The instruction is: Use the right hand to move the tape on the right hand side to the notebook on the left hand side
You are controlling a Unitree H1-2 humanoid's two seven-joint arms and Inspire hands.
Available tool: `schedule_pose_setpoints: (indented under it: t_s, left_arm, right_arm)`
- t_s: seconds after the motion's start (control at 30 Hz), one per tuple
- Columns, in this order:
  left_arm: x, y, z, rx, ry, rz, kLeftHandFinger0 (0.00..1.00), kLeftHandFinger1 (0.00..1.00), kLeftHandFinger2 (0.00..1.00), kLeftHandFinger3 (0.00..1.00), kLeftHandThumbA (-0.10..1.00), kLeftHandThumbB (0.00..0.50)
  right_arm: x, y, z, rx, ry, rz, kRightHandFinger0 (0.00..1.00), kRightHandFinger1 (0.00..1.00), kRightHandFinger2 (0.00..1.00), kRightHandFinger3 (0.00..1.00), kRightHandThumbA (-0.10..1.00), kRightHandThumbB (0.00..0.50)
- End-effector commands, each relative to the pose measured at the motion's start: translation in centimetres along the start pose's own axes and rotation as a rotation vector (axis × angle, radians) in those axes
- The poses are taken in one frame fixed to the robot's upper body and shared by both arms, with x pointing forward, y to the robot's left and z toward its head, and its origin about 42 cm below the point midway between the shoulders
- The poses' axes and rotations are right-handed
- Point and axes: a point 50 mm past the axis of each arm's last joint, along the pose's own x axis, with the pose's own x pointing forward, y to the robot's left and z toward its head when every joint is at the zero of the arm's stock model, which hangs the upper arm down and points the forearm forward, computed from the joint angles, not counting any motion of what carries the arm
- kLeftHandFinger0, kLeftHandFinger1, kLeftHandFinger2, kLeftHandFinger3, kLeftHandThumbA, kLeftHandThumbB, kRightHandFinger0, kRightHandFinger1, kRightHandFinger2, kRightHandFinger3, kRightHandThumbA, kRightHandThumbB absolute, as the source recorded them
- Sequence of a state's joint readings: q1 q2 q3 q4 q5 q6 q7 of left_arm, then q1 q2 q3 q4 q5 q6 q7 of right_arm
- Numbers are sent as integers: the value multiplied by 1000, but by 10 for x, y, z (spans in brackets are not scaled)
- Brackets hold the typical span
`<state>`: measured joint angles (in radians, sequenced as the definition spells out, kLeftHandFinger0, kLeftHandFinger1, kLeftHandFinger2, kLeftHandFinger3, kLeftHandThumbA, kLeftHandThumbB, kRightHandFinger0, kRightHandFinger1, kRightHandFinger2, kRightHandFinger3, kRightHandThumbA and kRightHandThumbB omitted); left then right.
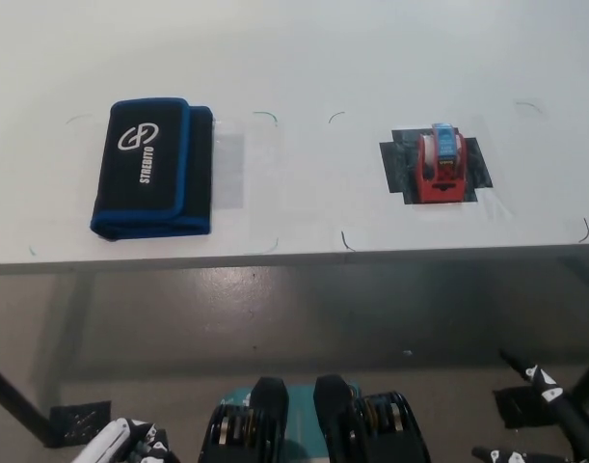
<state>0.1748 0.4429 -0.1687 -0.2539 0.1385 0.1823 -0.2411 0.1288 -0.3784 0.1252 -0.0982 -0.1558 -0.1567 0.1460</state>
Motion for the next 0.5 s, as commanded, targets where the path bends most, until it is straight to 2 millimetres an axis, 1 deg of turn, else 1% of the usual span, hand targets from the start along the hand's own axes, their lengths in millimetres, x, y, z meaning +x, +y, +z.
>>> schedule_pose_setpoints:
  t_s: [0.0,0.03,0.07,0.1,0.13,0.17,0.2,0.23,0.27,0.3,0.37,0.4,0.43,0.47]
  left_arm:
    - [-3,5,7,21,-23,3,418,416,474,586,442,5]
    - [-3,5,7,17,-23,4,419,416,473,586,439,6]
    - [-3,5,7,19,-22,4,427,422,471,588,436,11]
    - [0,4,7,22,-22,3,431,425,471,588,433,4]
    - [2,3,9,21,-28,4,435,427,472,588,426,0]
    - [2,3,9,19,-29,4,434,425,471,587,423,0]
    - [2,3,9,20,-29,4,427,421,469,582,424,0]
    - [3,4,10,21,-35,5,424,416,460,571,419,0]
    - [3,4,10,21,-38,6,424,415,458,568,417,0]
    - [3,4,11,24,-36,8,409,404,448,560,422,6]
    - [5,5,12,30,-38,11,420,405,446,556,434,7]
    - [5,5,13,29,-38,12,424,406,446,555,436,6]
    - [5,5,14,28,-39,12,426,405,445,555,436,6]
    - [5,5,14,28,-45,13,426,404,443,554,436,7]
  right_arm:
    - [25,-25,37,-57,-156,-119,1000,1000,1000,1000,930,189]
    - [28,-28,40,-63,-169,-133,1000,1000,1000,1000,942,189]
    - [33,-32,45,-61,-179,-149,1000,1000,1000,1000,947,198]
    - [45,-45,57,-55,-221,-191,1000,1000,1000,1000,911,189]
    - [54,-55,67,-57,-257,-214,1000,1000,1000,1000,885,159]
    - [61,-61,75,-52,-283,-230,1000,1000,1000,1000,850,151]
    - [64,-64,79,-54,-290,-237,1000,1000,1000,1000,841,157]
    - [74,-73,91,-64,-319,-256,1000,1000,1000,1000,827,144]
    - [77,-75,94,-66,-327,-261,1000,1000,1000,1000,812,145]
    - [87,-85,108,-69,-345,-281,1000,1000,1000,1000,842,200]
    - [100,-96,127,-104,-384,-301,1000,1000,1000,1000,833,187]
    - [111,-104,141,-113,-403,-299,1000,1000,1000,1000,858,234]
    - [115,-107,148,-122,-415,-300,1000,1000,1000,1000,866,233]
    - [121,-112,156,-148,-418,-300,1000,1000,1000,1000,905,251]
